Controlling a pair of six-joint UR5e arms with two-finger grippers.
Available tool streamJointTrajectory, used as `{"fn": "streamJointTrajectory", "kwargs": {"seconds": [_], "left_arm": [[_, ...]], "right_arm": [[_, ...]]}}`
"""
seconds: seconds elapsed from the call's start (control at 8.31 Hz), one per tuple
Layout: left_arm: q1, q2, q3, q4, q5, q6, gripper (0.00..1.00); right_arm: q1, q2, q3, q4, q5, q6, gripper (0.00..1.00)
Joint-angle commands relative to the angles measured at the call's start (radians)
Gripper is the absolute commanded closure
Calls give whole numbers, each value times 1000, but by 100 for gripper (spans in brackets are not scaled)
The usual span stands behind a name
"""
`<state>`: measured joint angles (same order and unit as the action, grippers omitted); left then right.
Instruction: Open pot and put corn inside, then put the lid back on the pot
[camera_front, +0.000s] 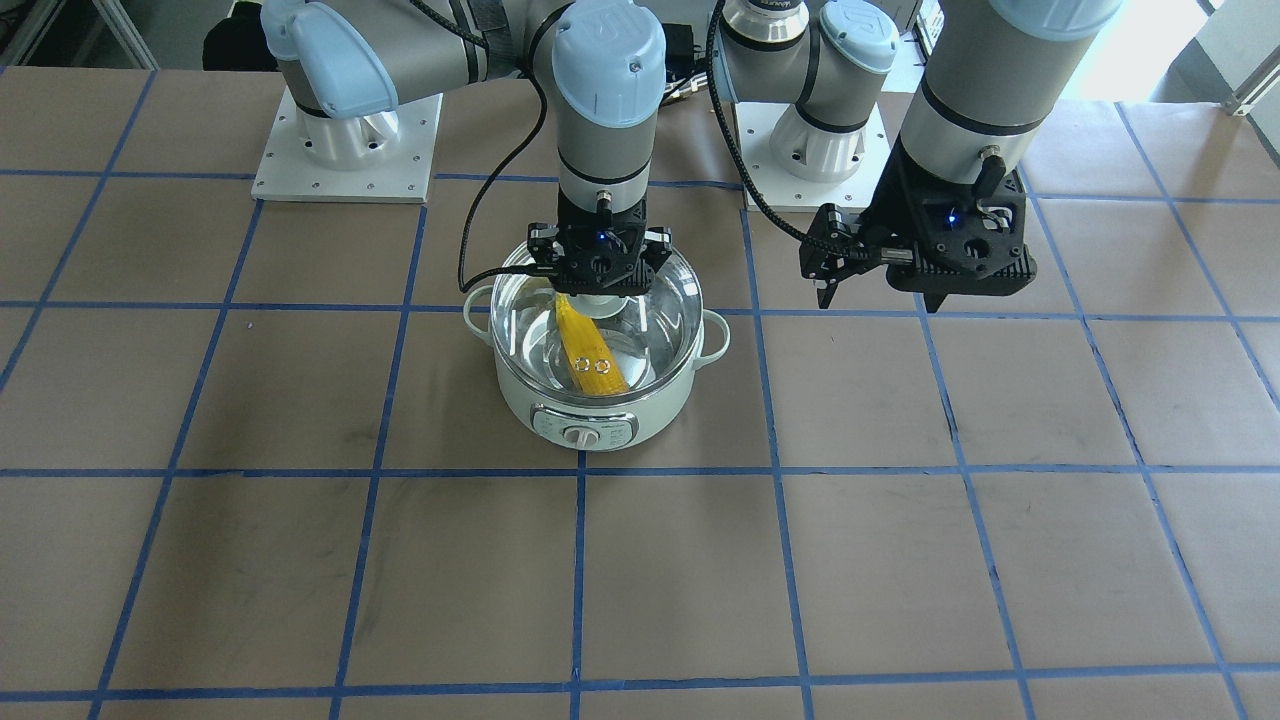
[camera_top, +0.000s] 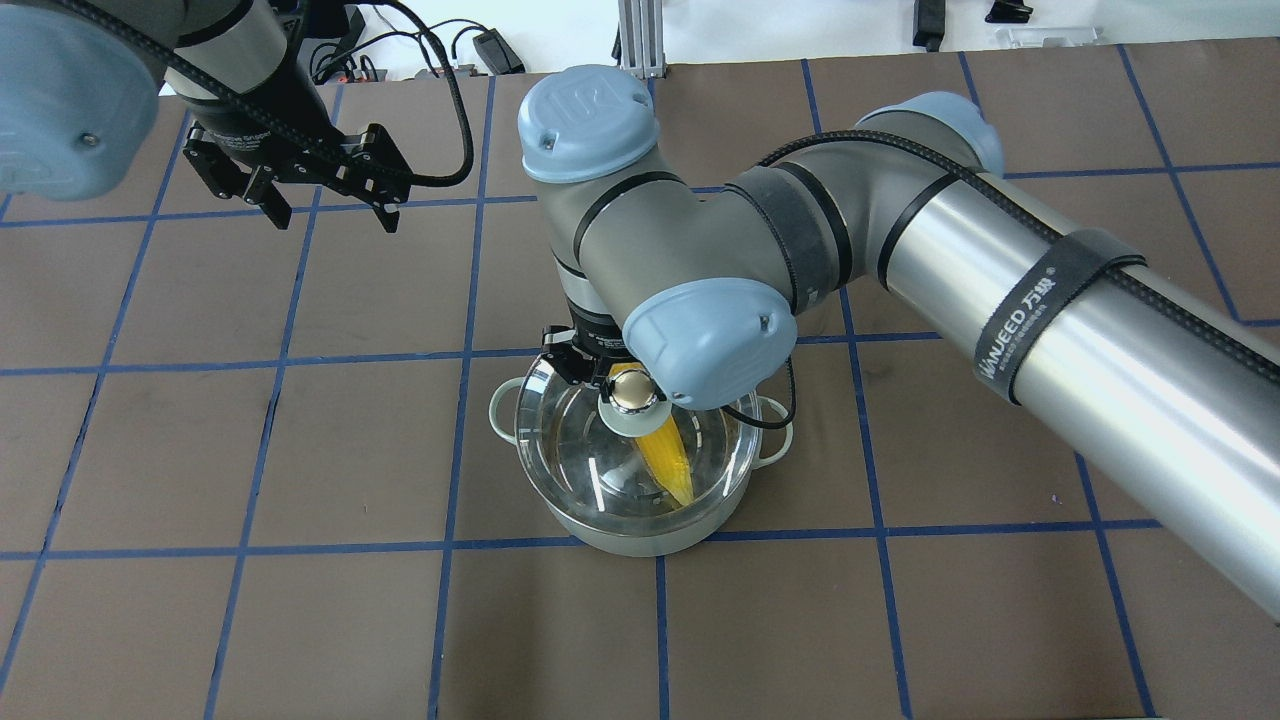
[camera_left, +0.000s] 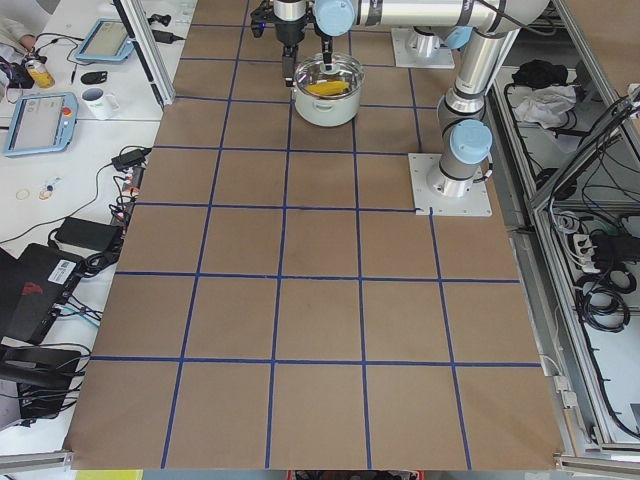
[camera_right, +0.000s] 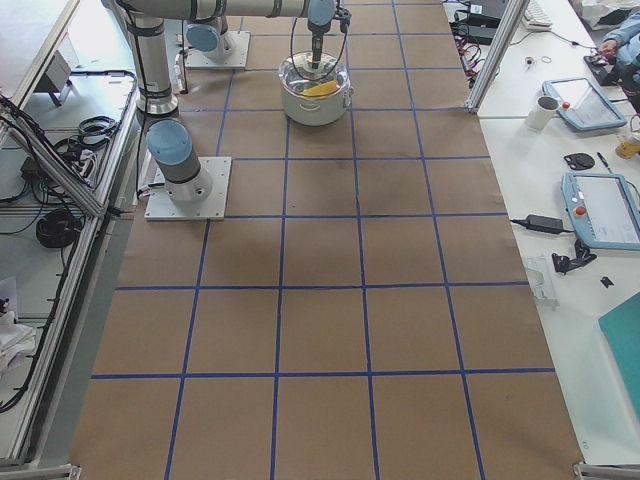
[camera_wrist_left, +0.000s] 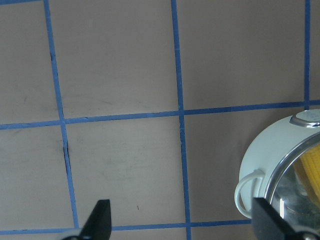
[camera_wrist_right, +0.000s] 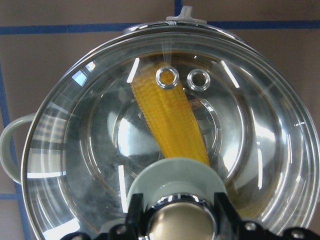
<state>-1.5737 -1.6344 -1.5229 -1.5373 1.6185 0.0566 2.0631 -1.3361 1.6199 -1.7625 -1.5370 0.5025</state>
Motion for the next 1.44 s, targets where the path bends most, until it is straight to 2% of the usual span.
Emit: {"fn": "streamJointTrajectory", "kwargs": {"seconds": [0.0,0.12,0.24,0.84,1.08,1.2,1.32], "left_arm": [[0,-5,0,0,0,0,0],[0,-2,0,0,0,2,0],[0,-1,0,-1,0,2,0],[0,-5,0,0,9,3,0],[0,-12,1,-1,0,3,0],[1,-12,10,-10,-41,3,0],[0,-4,12,-12,-125,2,0]], "right_arm": [[0,0,0,-21,0,-1,52],[0,2,0,-22,0,-10,21],[0,2,0,-26,0,-10,0],[-1,0,0,-25,-8,-13,0],[-30,-43,-14,-29,-55,-83,0],[-82,-90,-15,-23,-66,-152,0],[-183,-141,-20,-9,-57,-214,0]]}}
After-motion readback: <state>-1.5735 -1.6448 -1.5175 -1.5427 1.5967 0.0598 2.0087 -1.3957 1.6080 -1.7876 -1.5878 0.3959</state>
